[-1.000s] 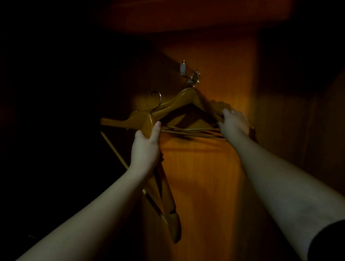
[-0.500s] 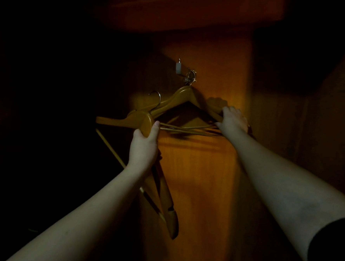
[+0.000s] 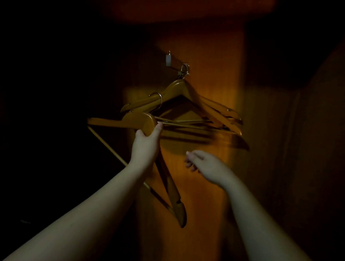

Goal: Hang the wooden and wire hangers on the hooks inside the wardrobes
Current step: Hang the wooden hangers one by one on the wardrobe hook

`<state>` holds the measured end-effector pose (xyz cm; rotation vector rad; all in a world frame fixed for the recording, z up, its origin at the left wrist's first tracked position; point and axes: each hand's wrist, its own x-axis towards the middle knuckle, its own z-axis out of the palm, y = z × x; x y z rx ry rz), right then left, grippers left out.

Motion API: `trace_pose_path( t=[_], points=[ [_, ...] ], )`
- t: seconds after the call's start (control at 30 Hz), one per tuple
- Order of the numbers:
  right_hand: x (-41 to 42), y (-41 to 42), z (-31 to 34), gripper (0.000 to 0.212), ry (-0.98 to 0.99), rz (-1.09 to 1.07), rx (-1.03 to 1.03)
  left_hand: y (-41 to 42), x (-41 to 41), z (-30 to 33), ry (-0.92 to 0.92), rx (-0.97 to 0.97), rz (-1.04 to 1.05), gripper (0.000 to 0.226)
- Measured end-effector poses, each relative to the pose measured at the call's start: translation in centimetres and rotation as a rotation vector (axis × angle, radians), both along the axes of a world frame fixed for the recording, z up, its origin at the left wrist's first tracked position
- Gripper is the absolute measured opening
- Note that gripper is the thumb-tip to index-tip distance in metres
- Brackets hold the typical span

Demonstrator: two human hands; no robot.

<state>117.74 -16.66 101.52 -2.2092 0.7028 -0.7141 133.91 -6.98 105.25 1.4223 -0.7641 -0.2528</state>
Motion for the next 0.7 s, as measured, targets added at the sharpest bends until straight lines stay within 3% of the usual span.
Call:
trace_pose_path(
  t=[0.1, 0.23, 0.37, 0.43, 0.53, 0.63, 0.7],
  points=[
    [0.0, 1.8, -2.6, 0.019, 0.057, 0.094, 0.112, -0.6, -0.6, -0.4, 0.041, -0.002, -0.011, 0.048],
    [0.2, 2.9, -3.8, 0.038, 0.085, 0.094, 0.168, -1.4, -1.7, -1.0, 0.123, 0.011, -0.051, 0.076],
    [0.4, 2.9, -4.4, 0.038, 0.077, -0.032, 0.095, -2.0, -3.0, -1.4, 0.131, 0.031, -0.081, 0.084],
    [0.5, 2.8, -4.8, 0.032, 0.075, -0.084, 0.066, -2.7, -3.2, -1.7, 0.121, 0.061, -0.092, 0.077],
    [0.3, 2.3, -5.2, 0.023, -0.004, -0.197, 0.035, -3.4, -3.2, -1.5, 0.061, 0.063, -0.127, 0.043],
    [-0.6, 1.1, -4.9, 0.029, -0.065, -0.273, -0.021, -3.7, -2.9, -0.9, -0.026, 0.134, -0.172, 0.063],
    [-1.4, 0.2, -4.4, 0.030, -0.068, -0.306, -0.042, -3.9, -2.4, -0.5, -0.099, 0.190, -0.202, 0.062]
  ],
)
